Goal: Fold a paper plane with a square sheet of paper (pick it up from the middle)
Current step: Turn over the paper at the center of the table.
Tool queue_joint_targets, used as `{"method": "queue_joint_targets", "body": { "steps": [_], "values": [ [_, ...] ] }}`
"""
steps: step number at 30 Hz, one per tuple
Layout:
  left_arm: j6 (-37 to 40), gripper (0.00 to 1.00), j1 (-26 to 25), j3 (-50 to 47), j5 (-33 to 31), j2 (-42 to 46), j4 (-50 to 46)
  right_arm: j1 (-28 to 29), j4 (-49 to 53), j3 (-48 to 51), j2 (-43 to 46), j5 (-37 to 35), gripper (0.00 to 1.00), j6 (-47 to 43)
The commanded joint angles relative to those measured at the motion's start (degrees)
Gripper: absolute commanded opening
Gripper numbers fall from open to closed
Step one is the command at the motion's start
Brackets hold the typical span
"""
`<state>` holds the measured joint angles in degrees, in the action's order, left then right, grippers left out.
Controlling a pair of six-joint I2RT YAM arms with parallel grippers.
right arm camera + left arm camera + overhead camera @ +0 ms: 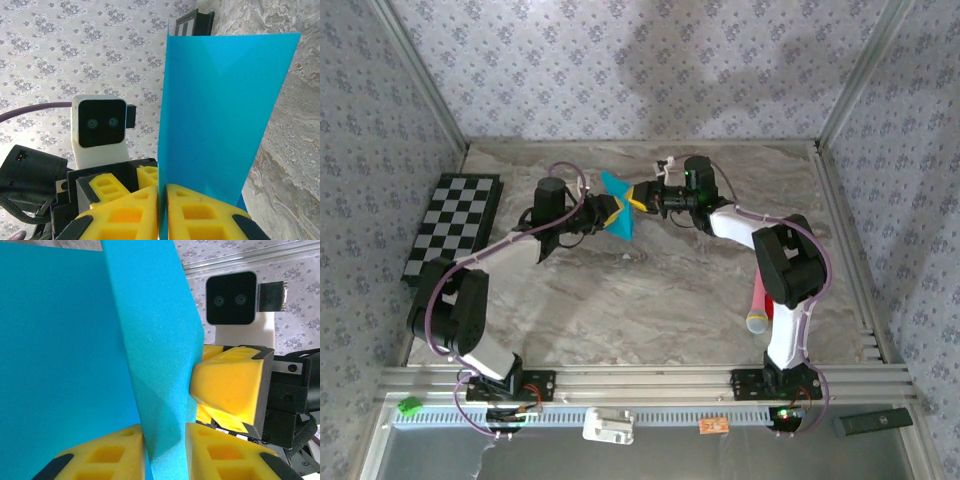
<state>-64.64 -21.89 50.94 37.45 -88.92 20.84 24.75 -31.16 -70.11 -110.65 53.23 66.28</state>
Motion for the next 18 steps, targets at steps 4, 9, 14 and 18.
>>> {"method": "queue_joint_targets", "body": {
  "steps": [4, 9, 14, 18],
  "values": [
    [-0.6, 0.23, -0.3, -0.1, -0.8, 2.5, 2.8, -0.5, -1.8, 0.8, 1.7, 0.9, 0.13, 1.0],
    [-1.4, 0.21, -0.3, 0.0, -1.1, 2.3, 3.1, -0.5, -1.8, 0.9, 1.6, 0.8, 0.13, 0.9],
    [-2.7, 0.19, -0.3, 0.1, -1.4, 1.8, 4.1, -0.5, -2.1, 0.9, 1.7, 1.0, 0.13, 0.9],
    [-2.7, 0.15, -0.3, 0.2, -1.8, 1.8, 3.8, -0.6, -2.1, 0.9, 1.8, 0.9, 0.13, 0.8]
  ]
}}
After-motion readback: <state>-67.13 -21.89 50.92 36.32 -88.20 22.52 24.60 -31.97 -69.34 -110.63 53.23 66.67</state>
